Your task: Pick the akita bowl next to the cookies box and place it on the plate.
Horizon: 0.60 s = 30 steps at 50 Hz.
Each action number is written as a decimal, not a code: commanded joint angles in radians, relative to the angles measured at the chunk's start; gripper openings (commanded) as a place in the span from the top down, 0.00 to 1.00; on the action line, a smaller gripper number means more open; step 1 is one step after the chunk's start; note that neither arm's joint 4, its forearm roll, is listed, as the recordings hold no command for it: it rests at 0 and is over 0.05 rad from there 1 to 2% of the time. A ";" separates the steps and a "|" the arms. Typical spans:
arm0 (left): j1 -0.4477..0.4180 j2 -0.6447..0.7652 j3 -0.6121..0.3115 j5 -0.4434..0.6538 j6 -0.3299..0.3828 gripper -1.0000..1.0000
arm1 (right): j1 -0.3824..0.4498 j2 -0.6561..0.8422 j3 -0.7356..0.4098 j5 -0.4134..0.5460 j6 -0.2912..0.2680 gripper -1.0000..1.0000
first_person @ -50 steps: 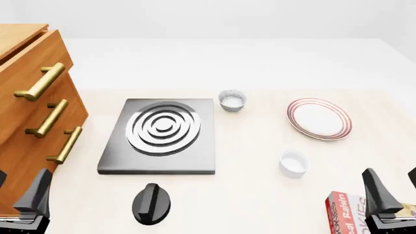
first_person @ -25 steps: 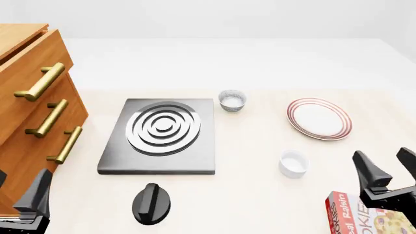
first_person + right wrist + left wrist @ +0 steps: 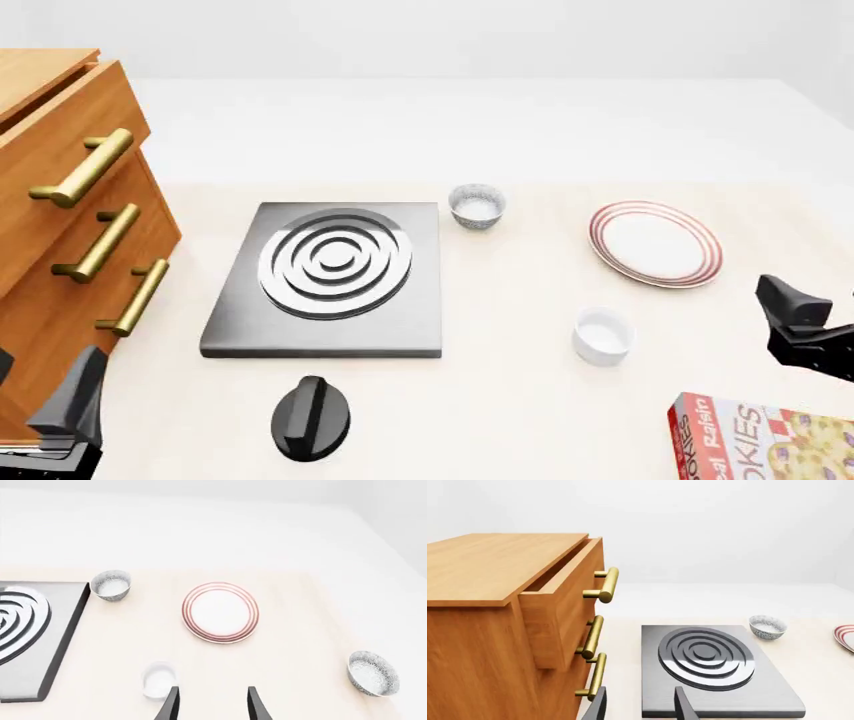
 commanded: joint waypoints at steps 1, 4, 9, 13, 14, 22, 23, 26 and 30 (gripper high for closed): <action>0.000 0.000 0.000 0.000 0.000 0.00 | -0.085 0.084 -0.096 0.082 -0.003 0.00; 0.000 0.000 0.000 0.000 0.000 0.00 | -0.101 0.102 -0.124 0.104 0.002 0.00; 0.000 0.000 0.000 0.000 0.000 0.00 | -0.140 0.128 -0.164 0.135 -0.006 0.00; 0.000 0.000 0.000 0.000 0.000 0.00 | -0.174 0.144 -0.183 0.153 -0.013 0.00; 0.000 0.000 0.000 0.000 0.000 0.00 | -0.189 0.151 -0.187 0.157 -0.017 0.00; 0.000 0.000 0.000 0.000 0.000 0.00 | -0.258 0.189 -0.191 0.157 -0.012 0.00; 0.000 0.000 0.000 0.000 0.000 0.00 | -0.273 0.194 -0.197 0.159 -0.015 0.00; 0.000 0.000 0.000 0.000 0.000 0.00 | -0.294 0.213 -0.205 0.162 -0.015 0.00; 0.000 0.000 0.000 0.000 0.000 0.00 | -0.324 0.224 -0.214 0.166 -0.033 0.00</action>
